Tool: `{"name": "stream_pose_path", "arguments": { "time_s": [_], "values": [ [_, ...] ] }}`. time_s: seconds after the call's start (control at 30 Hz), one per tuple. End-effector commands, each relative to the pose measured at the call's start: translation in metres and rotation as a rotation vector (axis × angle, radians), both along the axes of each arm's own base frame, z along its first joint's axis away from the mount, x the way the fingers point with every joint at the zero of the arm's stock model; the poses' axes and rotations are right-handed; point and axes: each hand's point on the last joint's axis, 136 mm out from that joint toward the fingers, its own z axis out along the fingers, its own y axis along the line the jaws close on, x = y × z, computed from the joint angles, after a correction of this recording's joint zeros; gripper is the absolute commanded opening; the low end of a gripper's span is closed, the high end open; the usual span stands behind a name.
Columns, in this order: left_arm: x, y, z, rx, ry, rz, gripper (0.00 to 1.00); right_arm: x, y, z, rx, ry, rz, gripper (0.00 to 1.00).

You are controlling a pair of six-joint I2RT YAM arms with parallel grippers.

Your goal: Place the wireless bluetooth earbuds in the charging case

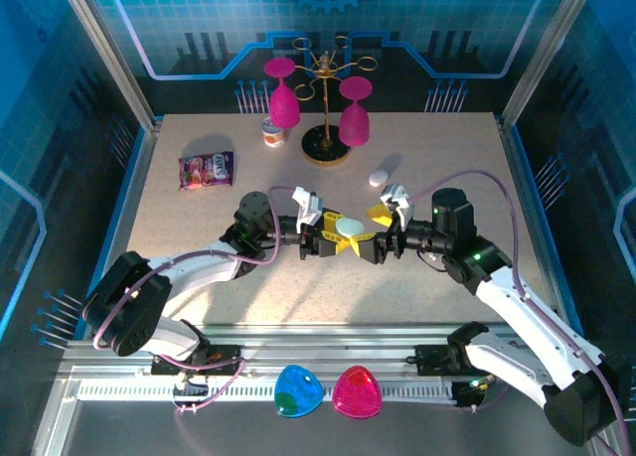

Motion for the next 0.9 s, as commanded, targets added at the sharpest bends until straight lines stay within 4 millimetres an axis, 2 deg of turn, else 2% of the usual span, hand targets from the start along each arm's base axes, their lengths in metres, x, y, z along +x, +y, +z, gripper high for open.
{"name": "stream_pose_path", "arguments": {
  "time_s": [0.0,0.33,0.53,0.67,0.77,0.87],
  "values": [
    [-0.007,0.001,0.019,-0.044,-0.071,-0.035,0.28,0.016,-0.008,0.008,-0.01,-0.014,-0.095,0.89],
    [-0.007,0.002,0.012,-0.032,-0.084,-0.031,0.28,0.039,-0.03,0.013,0.128,0.095,-0.193,0.88],
    [-0.004,0.003,0.009,-0.028,-0.092,-0.011,0.28,0.03,-0.026,0.022,0.153,0.065,-0.137,0.88],
    [0.004,0.005,0.008,-0.033,-0.093,0.024,0.28,0.024,-0.031,0.032,0.172,0.041,-0.155,0.89],
    [0.012,0.009,0.005,-0.044,-0.099,0.06,0.28,0.025,-0.039,0.033,0.18,0.027,-0.217,0.9],
    [0.02,0.015,0.006,-0.073,-0.09,0.091,0.27,0.036,-0.059,0.026,0.175,0.03,-0.337,0.94]
  ]
}}
